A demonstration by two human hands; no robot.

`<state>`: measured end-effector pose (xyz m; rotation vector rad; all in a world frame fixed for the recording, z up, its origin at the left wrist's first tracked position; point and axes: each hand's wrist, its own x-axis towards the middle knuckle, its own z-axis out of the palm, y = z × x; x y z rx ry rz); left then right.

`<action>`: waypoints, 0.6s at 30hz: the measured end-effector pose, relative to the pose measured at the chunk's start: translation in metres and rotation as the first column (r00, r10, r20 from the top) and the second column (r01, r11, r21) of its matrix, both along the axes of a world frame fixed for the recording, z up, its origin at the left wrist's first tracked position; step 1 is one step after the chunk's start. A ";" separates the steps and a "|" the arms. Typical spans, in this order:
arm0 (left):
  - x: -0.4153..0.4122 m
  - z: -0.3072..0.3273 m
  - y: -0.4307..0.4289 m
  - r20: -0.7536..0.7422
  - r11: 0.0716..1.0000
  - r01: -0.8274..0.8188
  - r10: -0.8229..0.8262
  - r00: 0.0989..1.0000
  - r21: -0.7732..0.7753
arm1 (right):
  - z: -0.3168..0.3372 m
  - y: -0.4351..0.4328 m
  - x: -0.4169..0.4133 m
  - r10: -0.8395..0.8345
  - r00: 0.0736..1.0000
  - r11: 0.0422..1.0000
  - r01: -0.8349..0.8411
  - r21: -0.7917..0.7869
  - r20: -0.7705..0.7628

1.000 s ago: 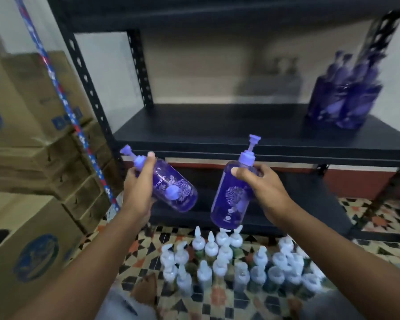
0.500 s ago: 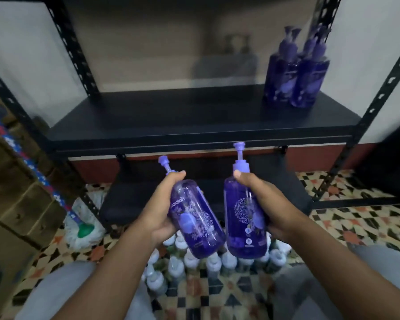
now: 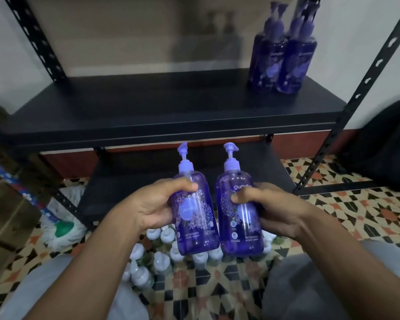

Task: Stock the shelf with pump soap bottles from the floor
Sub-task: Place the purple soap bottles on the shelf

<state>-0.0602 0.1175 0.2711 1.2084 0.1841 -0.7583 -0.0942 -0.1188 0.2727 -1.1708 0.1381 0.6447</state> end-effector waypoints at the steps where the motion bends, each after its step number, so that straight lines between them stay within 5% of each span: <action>1: -0.002 0.000 -0.001 0.020 1.000 0.006 -0.006 1.000 0.015 | 0.000 -0.001 -0.002 0.010 0.999 1.000 -0.010 -0.007 0.031; 11: -0.025 -0.006 -0.032 0.196 0.972 -0.225 0.210 0.958 0.063 | -0.004 0.005 -0.014 -0.237 0.936 0.962 0.265 -0.074 0.261; 18: -0.032 -0.014 -0.029 0.361 0.994 -0.051 0.014 0.932 0.092 | -0.008 -0.003 -0.019 -0.194 0.957 0.973 0.215 -0.078 0.216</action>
